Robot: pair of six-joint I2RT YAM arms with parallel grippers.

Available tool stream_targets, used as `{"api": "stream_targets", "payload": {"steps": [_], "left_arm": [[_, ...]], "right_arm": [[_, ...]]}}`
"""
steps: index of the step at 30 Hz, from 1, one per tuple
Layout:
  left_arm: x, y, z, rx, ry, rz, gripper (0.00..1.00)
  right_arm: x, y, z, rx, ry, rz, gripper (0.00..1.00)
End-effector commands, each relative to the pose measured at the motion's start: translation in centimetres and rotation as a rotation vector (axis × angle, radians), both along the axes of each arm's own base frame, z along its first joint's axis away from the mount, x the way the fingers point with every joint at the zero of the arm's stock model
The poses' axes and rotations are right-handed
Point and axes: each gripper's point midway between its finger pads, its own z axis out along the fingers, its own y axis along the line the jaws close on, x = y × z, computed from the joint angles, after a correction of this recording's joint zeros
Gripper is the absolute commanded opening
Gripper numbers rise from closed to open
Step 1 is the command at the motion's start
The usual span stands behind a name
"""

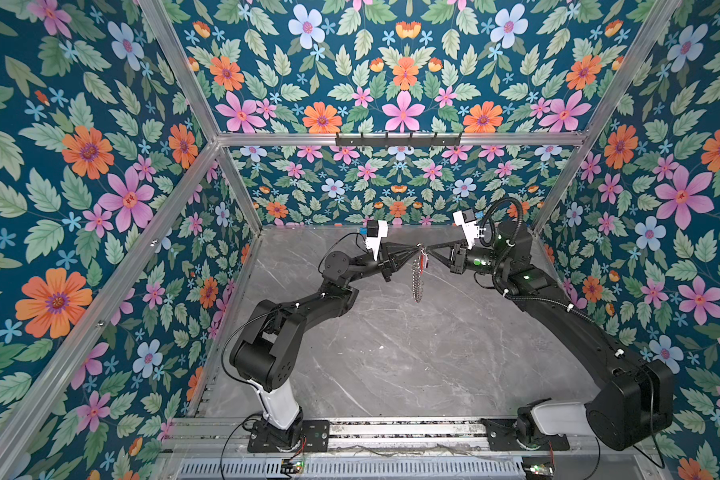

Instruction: Put the keys on the keyring

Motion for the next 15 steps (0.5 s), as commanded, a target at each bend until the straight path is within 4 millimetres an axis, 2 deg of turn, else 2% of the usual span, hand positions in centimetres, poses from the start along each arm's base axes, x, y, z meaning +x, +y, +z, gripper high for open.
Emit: {"api": "stream_targets", "payload": {"steps": [1,5,7,12,15], "left_arm": [[-1.4,1.0,2.9,-0.117,-0.108,0.004,0.0],[-1.2,1.0,3.0,-0.13,-0.1,0.009,0.0],[-1.3,1.0,3.1,-0.136,-0.097,0.007,0.0],[-1.2,1.0,3.0,-0.137,-0.079,0.001,0.0],[-1.2,0.9,2.8,-0.133,-0.069,-0.008,0.0]], "right_arm": [[-0.3,0.3,0.6,0.029,-0.004,0.022,0.0],[-0.4,0.4,0.5,0.03,0.0,0.024,0.0],[-0.4,0.5,0.5,0.034,0.005,0.027,0.04],[-0.3,0.3,0.5,0.02,0.0,0.008,0.27],[0.0,-0.5,0.6,-0.018,-0.019,-0.053,0.33]]}}
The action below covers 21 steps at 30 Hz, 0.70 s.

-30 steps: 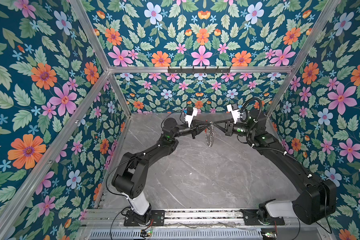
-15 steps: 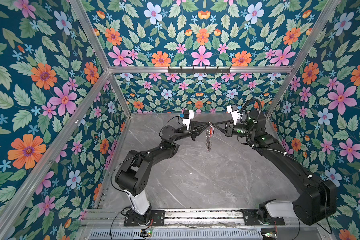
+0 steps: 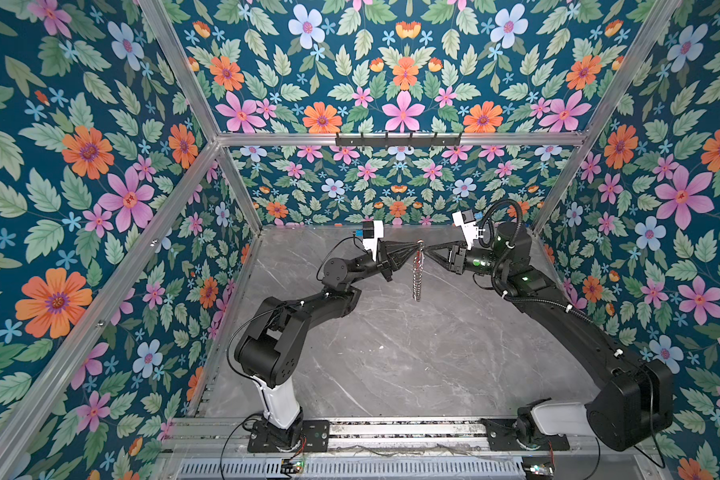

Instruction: Put the keys on the keyring

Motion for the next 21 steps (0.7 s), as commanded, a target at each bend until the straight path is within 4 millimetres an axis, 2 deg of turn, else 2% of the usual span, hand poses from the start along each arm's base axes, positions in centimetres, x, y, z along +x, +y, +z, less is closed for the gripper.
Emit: {"api": "stream_targets", "payload": {"steps": [1,6,13,21], "left_arm": [[-0.7,0.5,1.2,-0.044,-0.043,-0.003,0.0],[-0.6,0.5,1.1,-0.044,-0.029,-0.011,0.0],[-0.3,0.3,0.8,-0.048,0.01,-0.031,0.0],[-0.5,0.3,0.5,-0.064,0.029,-0.036,0.0]], "right_arm": [[0.4,-0.9,0.7,-0.041,-0.051,-0.072,0.34],[0.3,-2.0,1.8,-0.069,-0.122,-0.142,0.37],[-0.5,-1.9,3.7,-0.022,-0.205,-0.126,0.37],[-0.8,-0.6,3.5,-0.014,-0.209,-0.087,0.27]]}}
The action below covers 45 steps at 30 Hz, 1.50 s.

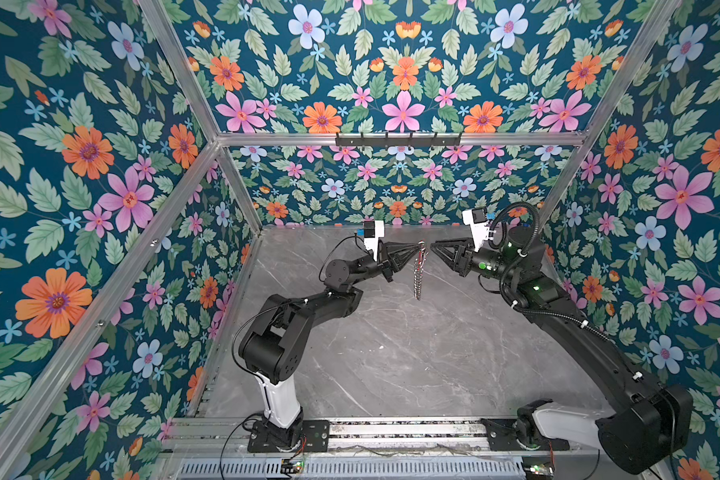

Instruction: Put the keys on the keyring

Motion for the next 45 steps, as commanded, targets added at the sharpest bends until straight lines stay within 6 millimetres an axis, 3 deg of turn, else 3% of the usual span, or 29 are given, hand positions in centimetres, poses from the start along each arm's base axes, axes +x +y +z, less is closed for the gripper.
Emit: {"api": "stream_targets", "payload": {"steps": [1,12,32,36,45], "left_arm": [[-0.7,0.7,1.2,-0.047,-0.036,0.005,0.0],[-0.7,0.8,1.5,-0.052,-0.029,-0.001,0.0],[-0.6,0.4,1.9,-0.058,-0.011,-0.032,0.0],[-0.5,0.3,1.9,-0.058,-0.005,-0.036,0.0],[-0.3,-0.1,1.2,-0.036,-0.011,-0.05,0.0]], "right_arm": [[0.0,0.5,0.9,0.016,-0.04,0.018,0.27],[0.2,0.5,0.7,0.016,-0.031,0.013,0.22],[-0.1,1.9,1.1,0.039,-0.023,0.102,0.26],[0.0,2.0,1.1,0.039,-0.024,0.103,0.21],[0.1,2.1,1.0,0.033,-0.031,0.104,0.0]]}}
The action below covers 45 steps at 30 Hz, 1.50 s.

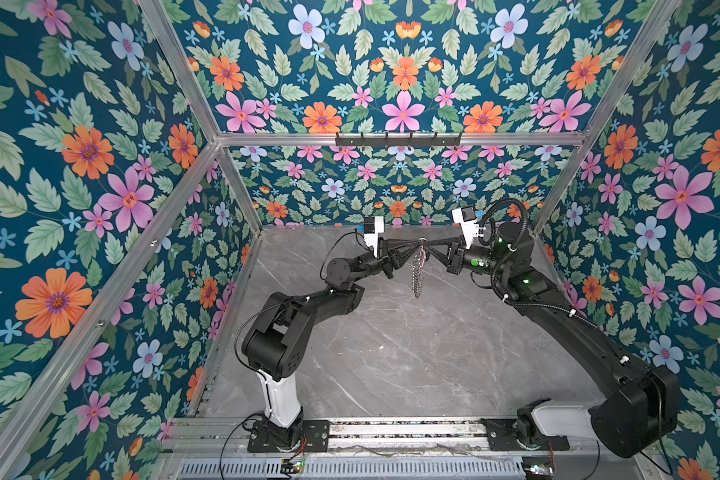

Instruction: Put the keys on the keyring

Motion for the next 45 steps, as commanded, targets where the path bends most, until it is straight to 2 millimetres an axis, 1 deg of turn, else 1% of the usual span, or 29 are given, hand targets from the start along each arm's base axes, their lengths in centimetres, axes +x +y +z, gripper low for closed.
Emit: {"api": "stream_targets", "payload": {"steps": [1,4,5,6,9,10,14,17,20,22,25,29,38,45], "left_arm": [[-0.8,0.1,0.5,-0.004,-0.063,-0.013,0.0],[-0.4,0.1,0.2,0.014,-0.037,-0.009,0.0],[-0.6,-0.1,-0.2,0.042,-0.098,0.007,0.02],[-0.6,0.0,-0.4,0.056,-0.103,0.014,0.04],[-0.1,0.1,-1.2,0.12,-0.126,0.054,0.16],[0.1,0.2,-1.6,0.147,-0.136,0.067,0.22],[0.7,0.7,-3.2,0.28,-0.189,0.116,0.32],[1.0,0.7,-5.0,0.443,-0.267,0.157,0.33],[1.1,0.7,-6.4,0.605,-0.351,0.15,0.34],[1.0,0.7,-6.9,0.679,-0.394,0.126,0.35],[0.6,0.6,-7.0,0.74,-0.442,0.073,0.35],[0.0,0.4,-6.2,0.728,-0.446,0.013,0.34],[-0.5,0.3,-5.6,0.707,-0.456,-0.012,0.35],[-0.4,0.1,-5.8,0.706,-0.449,-0.02,0.33]], "right_arm": [[-0.2,0.1,1.2,0.013,-0.048,0.013,0.0],[0.0,-0.1,0.8,-0.016,-0.055,-0.003,0.0],[0.1,-0.1,0.6,-0.029,-0.054,-0.009,0.0],[0.1,-0.1,0.4,-0.04,-0.055,-0.011,0.0],[0.2,-0.3,-0.3,-0.081,-0.055,-0.02,0.0],[0.3,-0.5,-0.6,-0.1,-0.055,-0.029,0.0],[0.5,-0.8,-2.1,-0.196,-0.069,-0.053,0.0],[0.4,-0.7,-3.5,-0.3,-0.095,-0.071,0.0],[0.4,-0.4,-4.7,-0.39,-0.12,-0.07,0.0],[0.2,0.1,-5.5,-0.442,-0.138,-0.06,0.0],[-0.1,0.7,-6.3,-0.483,-0.153,-0.039,0.0],[-0.4,1.1,-6.5,-0.497,-0.154,-0.024,0.0],[-0.5,0.8,-6.3,-0.502,-0.167,-0.04,0.0],[-1.0,1.4,-5.6,-0.486,-0.182,-0.021,0.0]]}}
